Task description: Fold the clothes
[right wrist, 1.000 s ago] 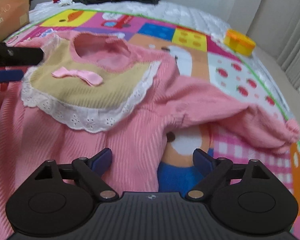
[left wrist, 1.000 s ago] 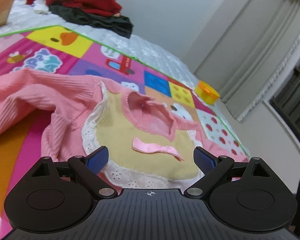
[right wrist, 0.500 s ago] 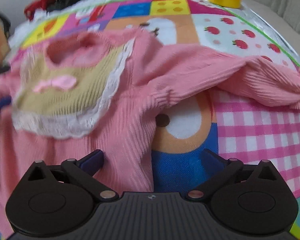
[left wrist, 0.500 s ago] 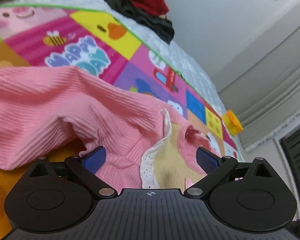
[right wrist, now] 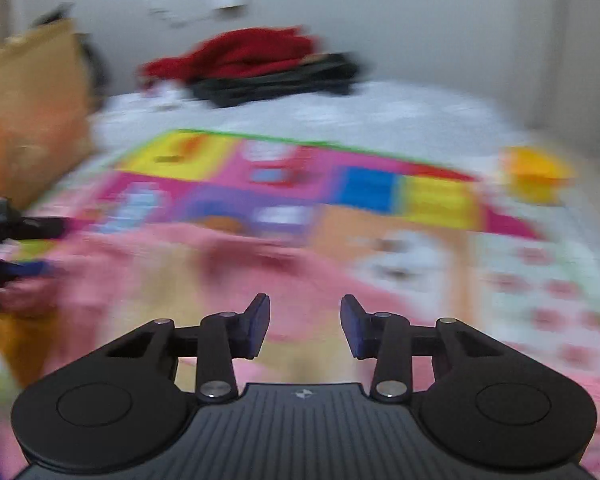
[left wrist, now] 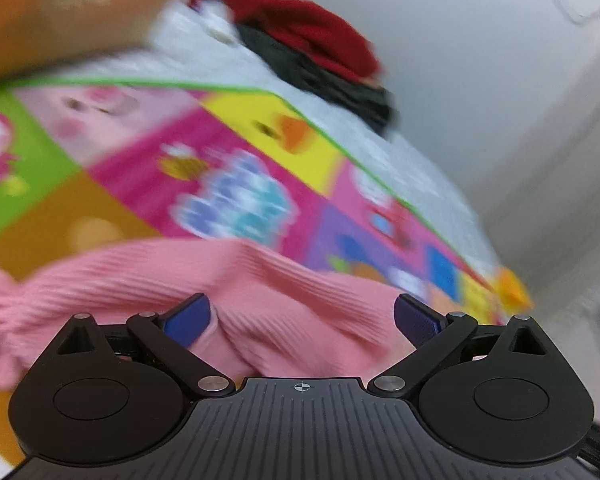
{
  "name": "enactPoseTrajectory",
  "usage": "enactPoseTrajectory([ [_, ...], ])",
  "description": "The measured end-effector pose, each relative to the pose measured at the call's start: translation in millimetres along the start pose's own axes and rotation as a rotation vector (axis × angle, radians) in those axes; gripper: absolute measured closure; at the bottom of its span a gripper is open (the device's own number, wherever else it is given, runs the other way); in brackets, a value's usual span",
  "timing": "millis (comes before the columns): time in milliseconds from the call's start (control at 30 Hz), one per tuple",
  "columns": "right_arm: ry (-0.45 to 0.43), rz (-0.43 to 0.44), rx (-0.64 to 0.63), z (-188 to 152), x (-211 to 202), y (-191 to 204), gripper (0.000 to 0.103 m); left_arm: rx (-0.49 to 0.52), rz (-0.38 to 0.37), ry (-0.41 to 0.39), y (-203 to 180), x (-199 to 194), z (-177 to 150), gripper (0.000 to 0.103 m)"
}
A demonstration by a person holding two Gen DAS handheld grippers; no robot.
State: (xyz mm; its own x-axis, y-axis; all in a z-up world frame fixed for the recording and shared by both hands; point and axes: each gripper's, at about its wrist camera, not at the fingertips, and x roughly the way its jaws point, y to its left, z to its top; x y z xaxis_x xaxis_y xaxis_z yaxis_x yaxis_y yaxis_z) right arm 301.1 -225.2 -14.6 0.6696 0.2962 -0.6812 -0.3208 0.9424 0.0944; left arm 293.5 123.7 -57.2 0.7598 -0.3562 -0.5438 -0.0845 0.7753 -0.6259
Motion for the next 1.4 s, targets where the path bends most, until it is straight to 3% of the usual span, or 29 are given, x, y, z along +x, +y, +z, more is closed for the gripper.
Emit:
enactPoseTrajectory([
  [67, 0.042, 0.102, 0.053, 14, 28, 20, 0.059, -0.021, -0.093, 0.034, 3, 0, 1, 0.002],
  [167, 0.078, 0.086, 0.056, 25, 74, 44, 0.046, -0.060, -0.083, 0.055, 15, 7, 0, 0.002],
  [233, 0.138, 0.082, 0.042, 28, 105, 52, 0.053, -0.094, -0.052, 0.076, 26, 14, -2, 0.002],
  [300, 0.167, 0.086, -0.005, 34, 120, 58, 0.084, -0.119, -0.042, 0.095, 33, 19, -4, 0.002],
  [333, 0.144, 0.059, -0.027, 40, 120, 64, 0.086, -0.126, -0.043, 0.099, 35, 20, -5, 0.002],
  [567, -0.027, -0.094, -0.090, 84, 122, 86, 0.089, -0.158, -0.055, 0.097, 44, 25, -5, 0.000],
  [933, -0.020, -0.170, -0.194, 91, 144, 107, 0.088, -0.171, -0.061, 0.089, 45, 24, -6, 0.000],
  [1033, -0.019, -0.173, -0.196, 91, 139, 103, 0.082, -0.172, -0.060, 0.087, 45, 24, -6, 0.000],
  [1167, -0.044, -0.224, -0.226, 88, 119, 91, 0.053, -0.174, -0.058, 0.082, 46, 25, -6, 0.000],
  [1400, -0.051, -0.449, -0.228, 76, 76, 33, 0.046, -0.140, -0.038, 0.072, 41, 24, -8, 0.000],
])
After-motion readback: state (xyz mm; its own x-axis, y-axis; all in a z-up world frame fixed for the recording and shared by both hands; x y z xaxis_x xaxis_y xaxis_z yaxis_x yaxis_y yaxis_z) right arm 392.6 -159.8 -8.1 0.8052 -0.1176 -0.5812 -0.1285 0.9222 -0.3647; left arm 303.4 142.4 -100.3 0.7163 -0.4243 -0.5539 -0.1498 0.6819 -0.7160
